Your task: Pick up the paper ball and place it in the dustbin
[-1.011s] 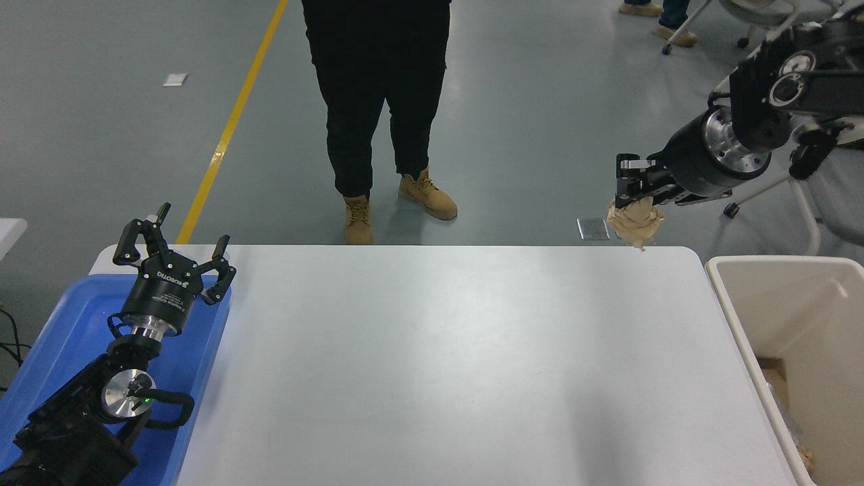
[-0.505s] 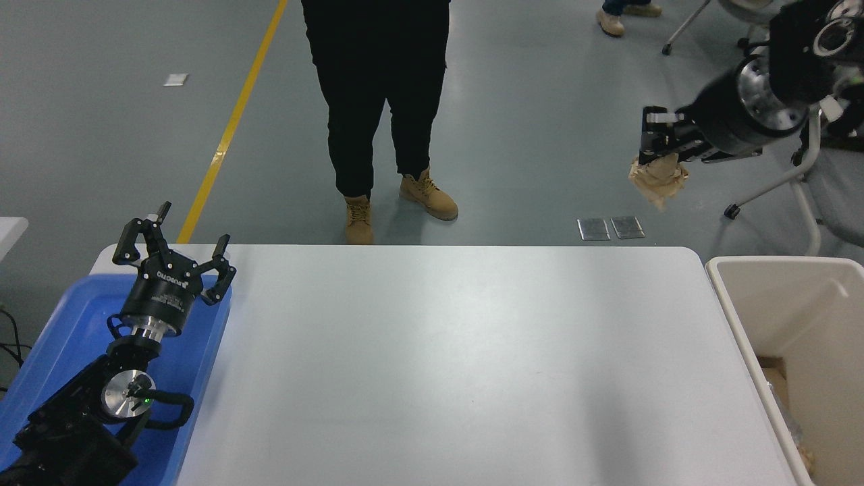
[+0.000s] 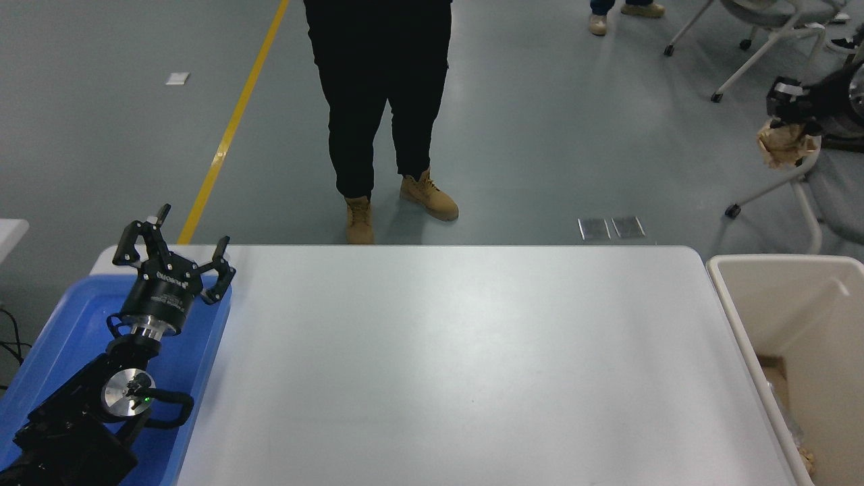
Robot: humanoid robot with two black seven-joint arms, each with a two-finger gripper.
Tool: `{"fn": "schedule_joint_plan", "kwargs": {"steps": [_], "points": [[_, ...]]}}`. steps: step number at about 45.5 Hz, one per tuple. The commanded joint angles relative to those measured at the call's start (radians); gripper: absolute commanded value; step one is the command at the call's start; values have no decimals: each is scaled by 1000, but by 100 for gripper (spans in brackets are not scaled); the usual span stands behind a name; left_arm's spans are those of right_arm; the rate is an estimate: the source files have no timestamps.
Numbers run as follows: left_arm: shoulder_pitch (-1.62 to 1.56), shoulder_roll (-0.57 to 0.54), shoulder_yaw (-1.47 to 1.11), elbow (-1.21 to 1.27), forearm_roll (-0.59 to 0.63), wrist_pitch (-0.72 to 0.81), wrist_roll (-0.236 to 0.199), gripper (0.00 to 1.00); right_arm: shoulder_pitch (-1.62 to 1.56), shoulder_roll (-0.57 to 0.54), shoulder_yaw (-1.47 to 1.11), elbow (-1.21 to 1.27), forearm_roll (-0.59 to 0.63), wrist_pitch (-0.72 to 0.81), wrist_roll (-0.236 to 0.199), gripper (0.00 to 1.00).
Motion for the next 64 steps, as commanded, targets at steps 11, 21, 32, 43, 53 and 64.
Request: {"fn": "schedule_joint_plan", "kwargs": {"steps": [11,21,32,43,53,64], "points": [[0,0,1,0,0,0,0,98,-535,10,123,-255,198,-246,-11,0],[0,0,1,0,0,-1,0,98,-716,101,273,-257,259,-348,-28,0],[0,1,1,0,0,0,-1,98,-793,152,350,-255,265,-404,-28,0],[0,0,-1,0,0,-1,-1,98,-802,155,348,-254,275,-410,-28,0],[0,0,-1,0,0,-1,-1,98,-785,152,337,-243,275,-428,-22,100],[0,0,-1,0,0,-1,-1,98,-766,148,336,-240,275,-424,-24,100]]}}
